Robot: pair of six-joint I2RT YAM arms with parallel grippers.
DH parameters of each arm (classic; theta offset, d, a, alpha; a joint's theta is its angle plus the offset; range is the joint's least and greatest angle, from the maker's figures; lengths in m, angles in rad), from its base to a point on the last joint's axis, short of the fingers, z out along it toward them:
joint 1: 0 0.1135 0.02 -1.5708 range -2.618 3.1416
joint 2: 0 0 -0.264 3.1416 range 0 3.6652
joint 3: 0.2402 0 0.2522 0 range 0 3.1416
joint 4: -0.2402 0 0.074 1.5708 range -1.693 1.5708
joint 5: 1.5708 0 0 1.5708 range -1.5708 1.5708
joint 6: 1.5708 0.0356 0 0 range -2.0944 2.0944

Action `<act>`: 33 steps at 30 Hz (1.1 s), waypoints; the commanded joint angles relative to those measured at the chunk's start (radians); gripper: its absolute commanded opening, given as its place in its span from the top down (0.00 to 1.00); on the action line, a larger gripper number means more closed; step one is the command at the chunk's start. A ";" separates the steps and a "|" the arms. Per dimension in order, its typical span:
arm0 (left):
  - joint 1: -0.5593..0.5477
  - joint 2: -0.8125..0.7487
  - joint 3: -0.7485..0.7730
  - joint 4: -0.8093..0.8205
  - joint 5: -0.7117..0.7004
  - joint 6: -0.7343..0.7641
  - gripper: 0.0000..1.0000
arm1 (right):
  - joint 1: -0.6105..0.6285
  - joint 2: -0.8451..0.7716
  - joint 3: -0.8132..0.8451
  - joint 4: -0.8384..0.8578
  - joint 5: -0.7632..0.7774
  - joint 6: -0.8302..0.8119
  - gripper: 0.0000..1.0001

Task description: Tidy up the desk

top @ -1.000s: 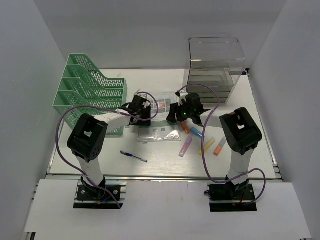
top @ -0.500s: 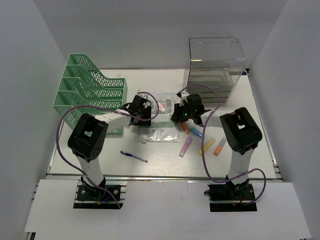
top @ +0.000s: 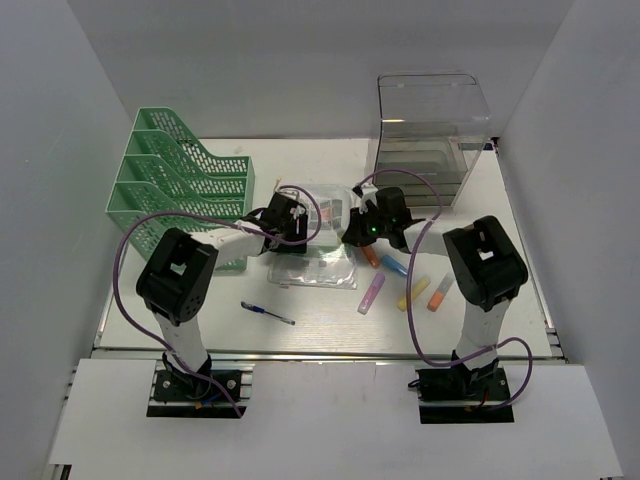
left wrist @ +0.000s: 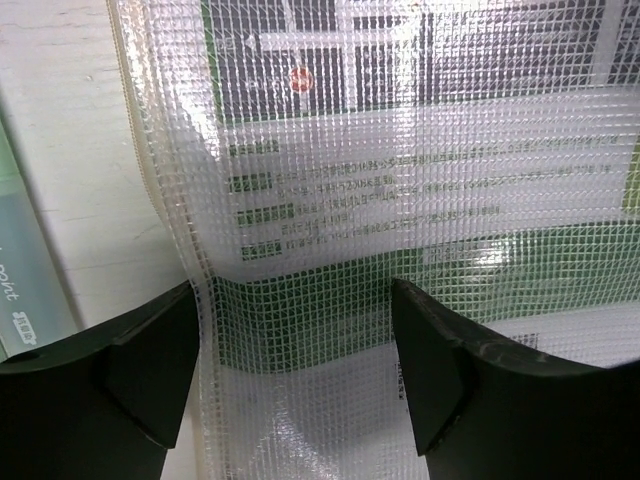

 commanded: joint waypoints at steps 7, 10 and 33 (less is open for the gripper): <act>-0.054 -0.041 0.032 -0.176 0.171 -0.073 0.10 | -0.004 -0.143 0.020 -0.094 -0.167 -0.080 1.00; -0.044 -0.107 0.085 -0.218 0.151 -0.073 0.08 | -0.011 -0.192 0.019 -0.119 -0.161 -0.105 1.00; -0.031 -0.645 0.302 -0.555 -0.010 -0.112 0.02 | 0.008 -0.351 0.238 -0.259 -0.057 -0.261 1.00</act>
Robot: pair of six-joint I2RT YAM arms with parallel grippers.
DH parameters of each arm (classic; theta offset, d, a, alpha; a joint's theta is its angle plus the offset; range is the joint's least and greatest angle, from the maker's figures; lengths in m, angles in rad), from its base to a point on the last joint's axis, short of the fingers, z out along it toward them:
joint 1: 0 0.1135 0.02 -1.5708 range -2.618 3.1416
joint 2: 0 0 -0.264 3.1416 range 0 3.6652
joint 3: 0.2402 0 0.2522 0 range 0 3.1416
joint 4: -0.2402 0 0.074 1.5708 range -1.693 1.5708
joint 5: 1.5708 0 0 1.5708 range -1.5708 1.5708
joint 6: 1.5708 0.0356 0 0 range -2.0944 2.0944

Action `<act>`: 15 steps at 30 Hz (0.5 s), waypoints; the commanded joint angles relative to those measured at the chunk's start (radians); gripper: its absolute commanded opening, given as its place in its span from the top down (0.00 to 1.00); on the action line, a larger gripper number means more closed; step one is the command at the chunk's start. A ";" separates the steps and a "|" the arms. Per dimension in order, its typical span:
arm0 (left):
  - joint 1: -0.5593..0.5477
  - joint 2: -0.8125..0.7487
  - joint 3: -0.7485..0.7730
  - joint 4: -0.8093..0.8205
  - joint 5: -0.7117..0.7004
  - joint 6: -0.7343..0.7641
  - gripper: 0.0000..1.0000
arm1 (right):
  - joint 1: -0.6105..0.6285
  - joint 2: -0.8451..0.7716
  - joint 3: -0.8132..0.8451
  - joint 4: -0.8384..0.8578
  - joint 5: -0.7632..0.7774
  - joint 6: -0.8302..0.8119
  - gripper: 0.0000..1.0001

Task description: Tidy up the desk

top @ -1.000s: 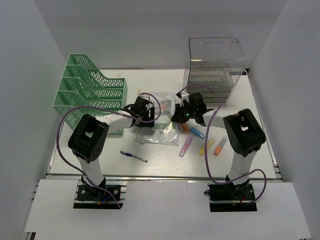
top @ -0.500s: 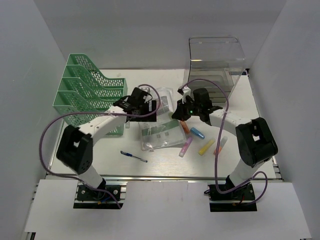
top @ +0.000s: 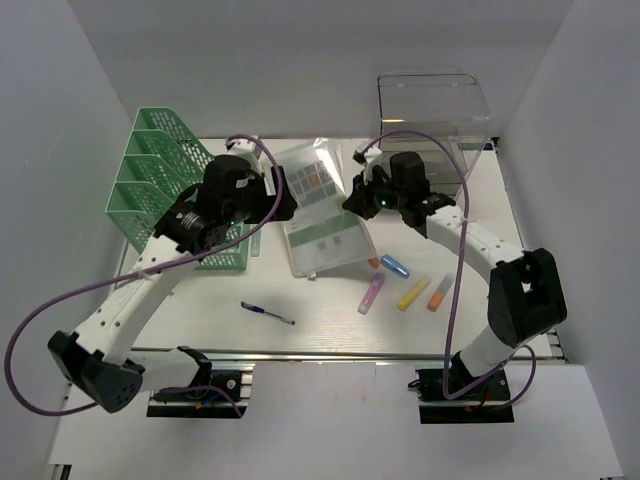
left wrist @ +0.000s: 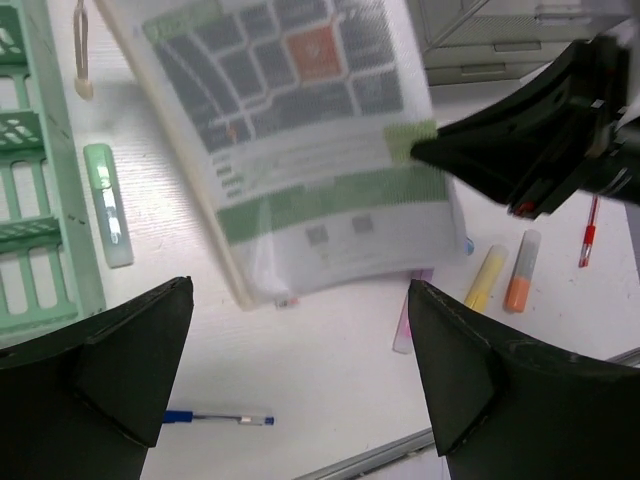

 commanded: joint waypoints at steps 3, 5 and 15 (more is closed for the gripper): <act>-0.002 -0.184 -0.065 -0.109 -0.065 -0.047 0.02 | 0.025 -0.053 0.170 0.000 0.031 -0.070 1.00; -0.002 -0.234 -0.102 -0.127 -0.082 -0.065 0.02 | 0.039 -0.040 0.243 -0.027 0.040 -0.075 1.00; -0.002 -0.535 -0.147 -0.164 -0.111 -0.116 0.02 | 0.126 0.130 0.612 -0.055 0.063 -0.129 1.00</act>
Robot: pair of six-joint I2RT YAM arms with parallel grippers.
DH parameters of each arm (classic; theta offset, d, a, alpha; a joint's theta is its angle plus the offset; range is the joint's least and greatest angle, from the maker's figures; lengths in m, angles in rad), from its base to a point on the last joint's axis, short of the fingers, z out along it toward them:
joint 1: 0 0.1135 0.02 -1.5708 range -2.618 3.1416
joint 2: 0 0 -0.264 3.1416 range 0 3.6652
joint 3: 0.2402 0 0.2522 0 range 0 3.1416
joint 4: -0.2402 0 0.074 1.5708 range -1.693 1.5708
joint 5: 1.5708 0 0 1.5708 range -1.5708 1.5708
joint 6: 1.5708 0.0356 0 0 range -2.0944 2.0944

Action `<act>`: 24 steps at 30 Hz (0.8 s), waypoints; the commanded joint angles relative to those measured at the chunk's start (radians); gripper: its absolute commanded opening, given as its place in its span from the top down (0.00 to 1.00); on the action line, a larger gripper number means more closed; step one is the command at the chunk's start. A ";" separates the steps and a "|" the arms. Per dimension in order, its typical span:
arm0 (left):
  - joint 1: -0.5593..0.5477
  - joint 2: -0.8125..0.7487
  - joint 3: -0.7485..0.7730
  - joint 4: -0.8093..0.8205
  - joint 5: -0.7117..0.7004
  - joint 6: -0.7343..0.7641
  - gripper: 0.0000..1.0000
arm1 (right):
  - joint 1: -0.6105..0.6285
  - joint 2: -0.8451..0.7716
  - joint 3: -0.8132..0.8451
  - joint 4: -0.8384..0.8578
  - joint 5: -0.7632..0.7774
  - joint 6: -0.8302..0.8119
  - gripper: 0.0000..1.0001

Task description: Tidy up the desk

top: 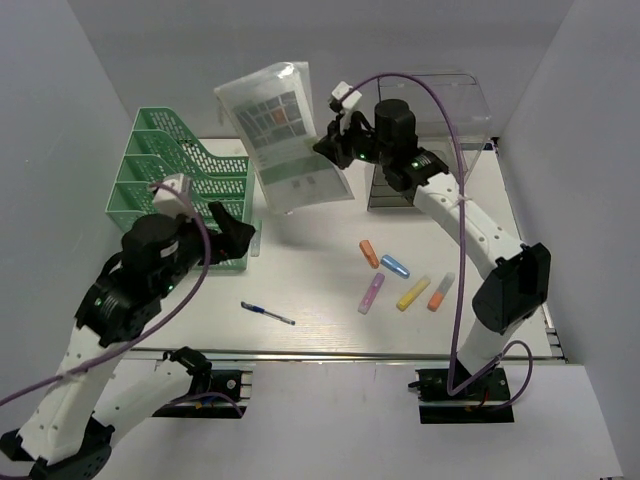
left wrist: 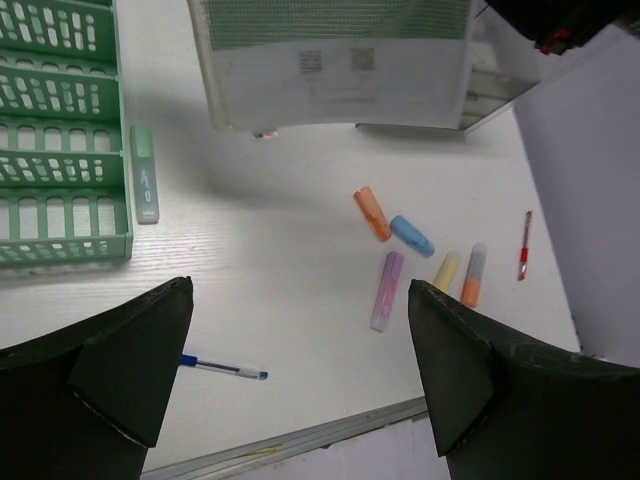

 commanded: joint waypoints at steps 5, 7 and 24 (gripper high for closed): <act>-0.012 -0.160 0.063 -0.048 -0.067 -0.034 0.02 | 0.084 0.108 0.206 0.140 0.005 -0.058 1.00; -0.012 -0.180 0.078 -0.053 -0.067 -0.045 0.02 | 0.110 0.157 0.278 0.113 0.004 -0.057 1.00; -0.021 -0.317 0.105 -0.071 -0.105 -0.155 0.02 | 0.196 0.235 0.257 0.568 -0.061 -0.097 1.00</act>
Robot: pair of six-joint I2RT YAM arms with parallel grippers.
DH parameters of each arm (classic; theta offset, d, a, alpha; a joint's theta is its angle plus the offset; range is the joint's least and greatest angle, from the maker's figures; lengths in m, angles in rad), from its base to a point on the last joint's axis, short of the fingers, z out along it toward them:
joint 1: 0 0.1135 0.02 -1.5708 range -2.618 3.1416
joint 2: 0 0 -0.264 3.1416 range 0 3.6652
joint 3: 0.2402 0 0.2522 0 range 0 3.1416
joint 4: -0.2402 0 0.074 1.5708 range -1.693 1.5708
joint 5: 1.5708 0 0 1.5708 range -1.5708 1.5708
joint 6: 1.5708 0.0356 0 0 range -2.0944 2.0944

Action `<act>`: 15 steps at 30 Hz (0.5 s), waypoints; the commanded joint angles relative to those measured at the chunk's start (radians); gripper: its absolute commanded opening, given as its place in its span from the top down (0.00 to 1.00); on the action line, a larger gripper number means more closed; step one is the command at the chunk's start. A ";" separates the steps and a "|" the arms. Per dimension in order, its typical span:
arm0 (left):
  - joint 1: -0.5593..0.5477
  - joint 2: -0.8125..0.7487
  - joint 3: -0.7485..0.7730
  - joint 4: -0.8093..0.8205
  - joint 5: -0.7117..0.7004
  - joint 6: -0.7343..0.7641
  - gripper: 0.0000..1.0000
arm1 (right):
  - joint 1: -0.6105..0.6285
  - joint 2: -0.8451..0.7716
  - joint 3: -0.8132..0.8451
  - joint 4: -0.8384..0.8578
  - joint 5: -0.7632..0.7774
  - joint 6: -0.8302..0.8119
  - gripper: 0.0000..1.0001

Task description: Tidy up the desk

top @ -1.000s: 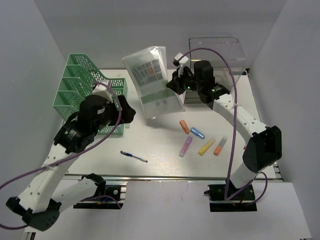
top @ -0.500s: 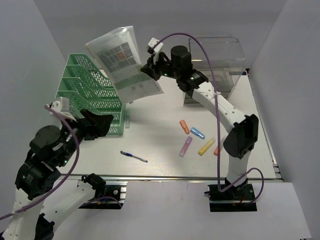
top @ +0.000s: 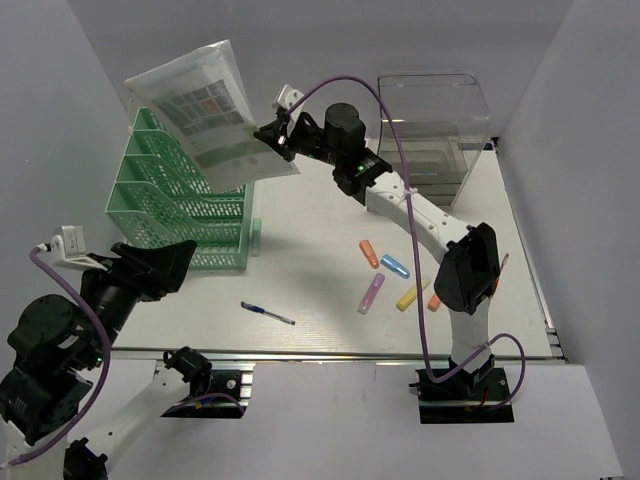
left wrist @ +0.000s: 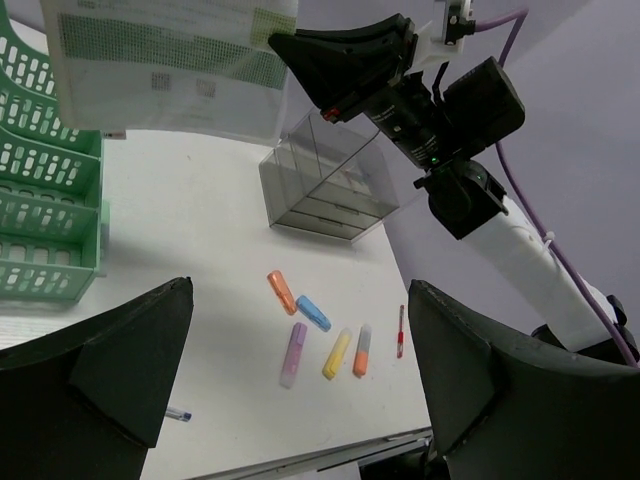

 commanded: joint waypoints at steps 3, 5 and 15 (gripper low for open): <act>-0.004 0.046 -0.003 0.017 -0.004 -0.005 0.02 | 0.018 0.000 -0.002 0.331 -0.066 0.041 1.00; -0.004 0.067 0.003 0.020 0.016 0.005 0.02 | 0.018 0.037 0.015 0.368 -0.047 0.050 1.00; -0.004 0.057 0.061 -0.003 -0.014 0.054 0.02 | 0.037 0.215 0.190 0.460 -0.069 0.082 1.00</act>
